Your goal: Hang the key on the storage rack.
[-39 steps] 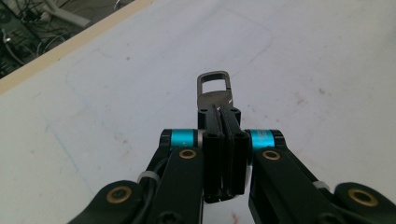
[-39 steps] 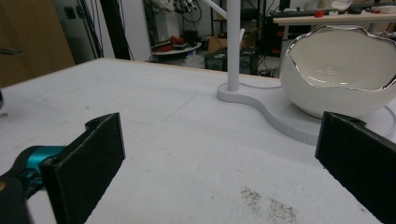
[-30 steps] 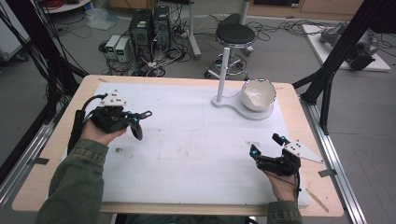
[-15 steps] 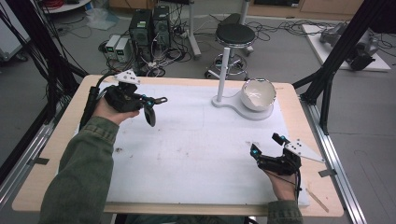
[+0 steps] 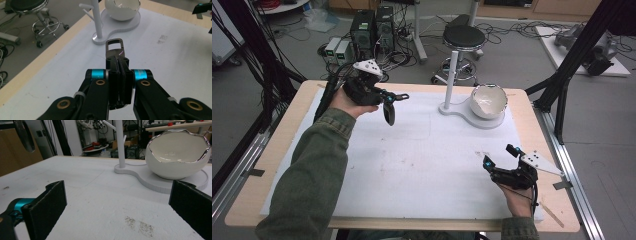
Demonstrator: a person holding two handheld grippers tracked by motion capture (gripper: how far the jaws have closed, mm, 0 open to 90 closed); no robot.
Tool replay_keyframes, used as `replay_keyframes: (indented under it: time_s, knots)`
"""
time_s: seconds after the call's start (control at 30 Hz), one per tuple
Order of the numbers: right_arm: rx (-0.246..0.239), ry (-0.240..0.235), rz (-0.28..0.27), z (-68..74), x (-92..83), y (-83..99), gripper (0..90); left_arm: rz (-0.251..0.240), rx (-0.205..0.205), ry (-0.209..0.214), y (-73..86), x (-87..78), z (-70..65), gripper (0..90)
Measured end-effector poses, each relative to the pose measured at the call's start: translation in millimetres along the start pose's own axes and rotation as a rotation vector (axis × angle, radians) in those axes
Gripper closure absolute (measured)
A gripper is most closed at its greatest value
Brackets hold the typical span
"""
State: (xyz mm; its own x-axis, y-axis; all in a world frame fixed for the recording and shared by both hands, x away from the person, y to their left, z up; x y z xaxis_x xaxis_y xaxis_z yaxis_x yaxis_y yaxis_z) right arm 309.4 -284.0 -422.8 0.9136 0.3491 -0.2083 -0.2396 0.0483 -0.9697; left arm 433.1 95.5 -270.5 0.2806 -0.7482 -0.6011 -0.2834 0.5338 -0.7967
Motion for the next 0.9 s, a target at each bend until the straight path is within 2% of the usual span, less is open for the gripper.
replay_keyframes:
  time_s: [0.03,0.3,0.47,0.53,0.63,0.73,0.9]
  knots:
    - [0.004,0.002,0.002,-0.1,0.0,0.2,0.4,0.000,0.000,0.000,0.0,0.0,0.0,87.6]
    - [0.007,-0.006,0.007,-2.0,3.2,1.0,0.4,-0.008,0.041,0.002,-34.3,10.5,0.0,87.6]
    - [0.021,-0.009,0.025,-3.7,3.9,3.9,0.4,0.004,0.070,0.020,-57.7,22.8,2.3,87.6]
    - [0.013,-0.008,0.020,-4.5,4.4,4.2,0.4,0.007,0.088,0.015,-67.9,28.4,2.4,87.6]
    - [0.016,-0.007,0.023,-5.2,3.5,5.0,0.4,-0.003,0.107,0.025,-83.1,36.1,0.8,87.6]
    - [0.016,-0.003,0.016,-5.8,1.9,4.2,0.4,-0.002,0.129,0.029,-92.1,43.8,-4.0,87.6]
    - [0.010,0.006,0.011,-7.0,0.2,3.4,0.4,-0.006,0.135,0.028,-101.6,55.9,-6.7,87.5]
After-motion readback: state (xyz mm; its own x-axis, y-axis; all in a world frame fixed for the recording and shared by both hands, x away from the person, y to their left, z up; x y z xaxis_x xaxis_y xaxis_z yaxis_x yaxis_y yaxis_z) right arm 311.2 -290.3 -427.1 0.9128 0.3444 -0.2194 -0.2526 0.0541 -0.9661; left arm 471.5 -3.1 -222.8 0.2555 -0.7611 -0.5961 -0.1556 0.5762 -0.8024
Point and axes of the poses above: each handheld gripper's, and its own axes: x roughly forward along the jaws, y roughly out of its underside, z roughly to its left, the point moved 5 cm from there along x, roughly forward along the jaws, and after that the axes turned 10 degrees about y, right-handed, at the moved point
